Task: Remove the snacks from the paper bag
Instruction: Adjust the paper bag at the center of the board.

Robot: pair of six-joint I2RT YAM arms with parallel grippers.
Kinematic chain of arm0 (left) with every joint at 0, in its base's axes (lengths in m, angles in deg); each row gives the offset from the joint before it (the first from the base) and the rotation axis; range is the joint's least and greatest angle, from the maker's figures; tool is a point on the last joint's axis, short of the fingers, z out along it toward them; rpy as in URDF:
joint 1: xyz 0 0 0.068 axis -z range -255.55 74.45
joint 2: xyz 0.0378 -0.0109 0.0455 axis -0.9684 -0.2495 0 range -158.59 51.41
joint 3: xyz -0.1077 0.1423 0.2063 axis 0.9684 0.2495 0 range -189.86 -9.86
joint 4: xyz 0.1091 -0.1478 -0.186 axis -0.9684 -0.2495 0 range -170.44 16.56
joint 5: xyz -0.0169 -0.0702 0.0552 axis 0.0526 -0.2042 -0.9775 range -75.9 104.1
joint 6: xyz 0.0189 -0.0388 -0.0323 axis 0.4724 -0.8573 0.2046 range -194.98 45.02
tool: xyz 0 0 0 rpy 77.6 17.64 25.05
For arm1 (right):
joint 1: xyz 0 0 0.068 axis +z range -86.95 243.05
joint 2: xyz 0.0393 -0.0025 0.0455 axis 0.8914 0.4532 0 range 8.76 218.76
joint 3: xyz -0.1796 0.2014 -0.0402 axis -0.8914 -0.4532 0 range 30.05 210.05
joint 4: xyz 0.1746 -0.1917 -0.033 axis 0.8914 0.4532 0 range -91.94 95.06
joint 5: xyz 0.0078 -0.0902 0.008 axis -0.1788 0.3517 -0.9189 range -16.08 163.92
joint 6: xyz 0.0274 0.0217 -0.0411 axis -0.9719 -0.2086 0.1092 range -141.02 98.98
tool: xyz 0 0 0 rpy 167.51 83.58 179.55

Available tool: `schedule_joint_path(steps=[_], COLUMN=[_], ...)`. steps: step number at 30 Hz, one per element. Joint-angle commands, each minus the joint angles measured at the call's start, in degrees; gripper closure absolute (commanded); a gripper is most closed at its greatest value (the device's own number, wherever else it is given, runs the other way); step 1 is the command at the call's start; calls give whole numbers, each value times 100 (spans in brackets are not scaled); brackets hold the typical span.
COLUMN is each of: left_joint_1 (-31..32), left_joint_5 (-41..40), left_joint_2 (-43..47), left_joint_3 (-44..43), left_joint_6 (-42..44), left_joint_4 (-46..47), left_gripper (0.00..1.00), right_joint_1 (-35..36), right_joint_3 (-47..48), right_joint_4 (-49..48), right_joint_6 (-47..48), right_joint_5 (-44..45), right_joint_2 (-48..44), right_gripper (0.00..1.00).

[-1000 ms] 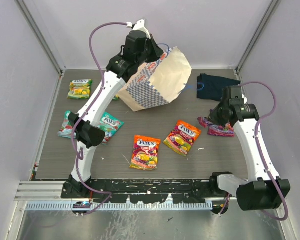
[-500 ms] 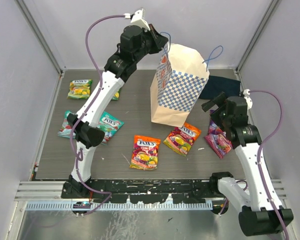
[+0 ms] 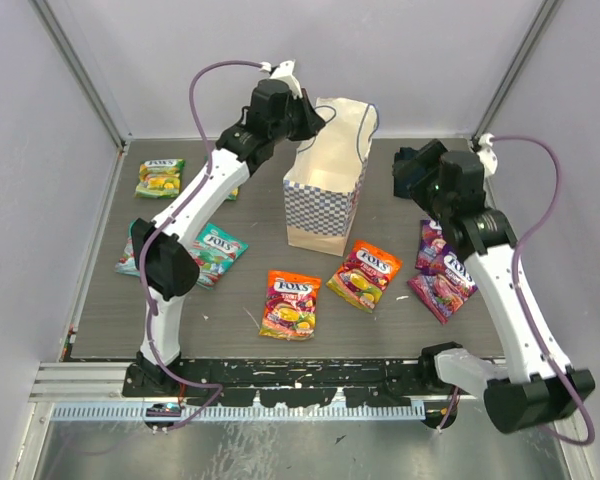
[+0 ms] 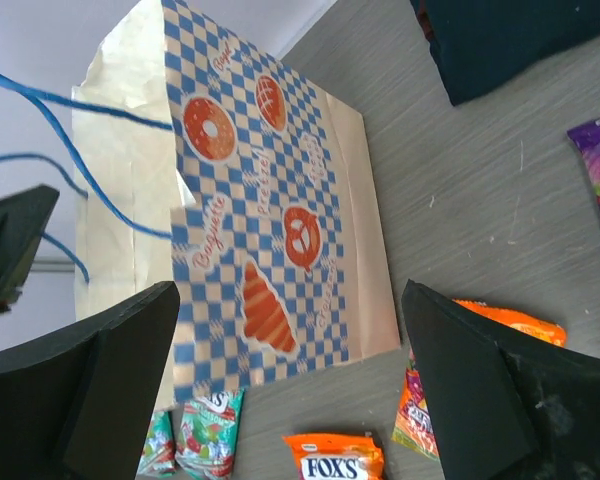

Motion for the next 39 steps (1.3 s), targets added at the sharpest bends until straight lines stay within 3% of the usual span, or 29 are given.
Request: schedule_joint_path(steps=[1, 9, 14, 18, 21, 25, 26, 30, 39], left_joint_1=[-106, -145, -293, -458, -591, -706, -729, -864, -1028], left_joint_5=[-3, -2, -54, -15, -13, 10, 141, 614, 1341], left_joint_2=[621, 732, 640, 396, 181, -407, -590, -1362, -2228], left_joint_3=[-9, 31, -205, -564, -848, -1502, -1675, -2344, -2654], left_joint_6=[215, 428, 459, 411, 300, 227, 280, 227, -633], left_joint_4=[269, 51, -154, -321, -371, -412, -333, -14, 1476], left_gripper=[100, 100, 100, 100, 100, 100, 100, 100, 100], right_joint_1=[90, 289, 304, 317, 348, 559, 660, 1287, 2423], right_joint_3=[979, 2271, 2865, 3067, 3311, 3674, 3653, 3287, 2939], right_joint_4=[194, 157, 554, 629, 798, 1122, 1145, 956, 372], right_joint_6=[322, 963, 1274, 1345, 1409, 1379, 1289, 537, -386], right_joint_5=[123, -204, -464, -622, -603, -510, -505, -429, 394], right_joint_2=[938, 1987, 2589, 2842, 2972, 3124, 3111, 2952, 2936], right_gripper=[0, 2, 15, 21, 44, 96, 99, 99, 98])
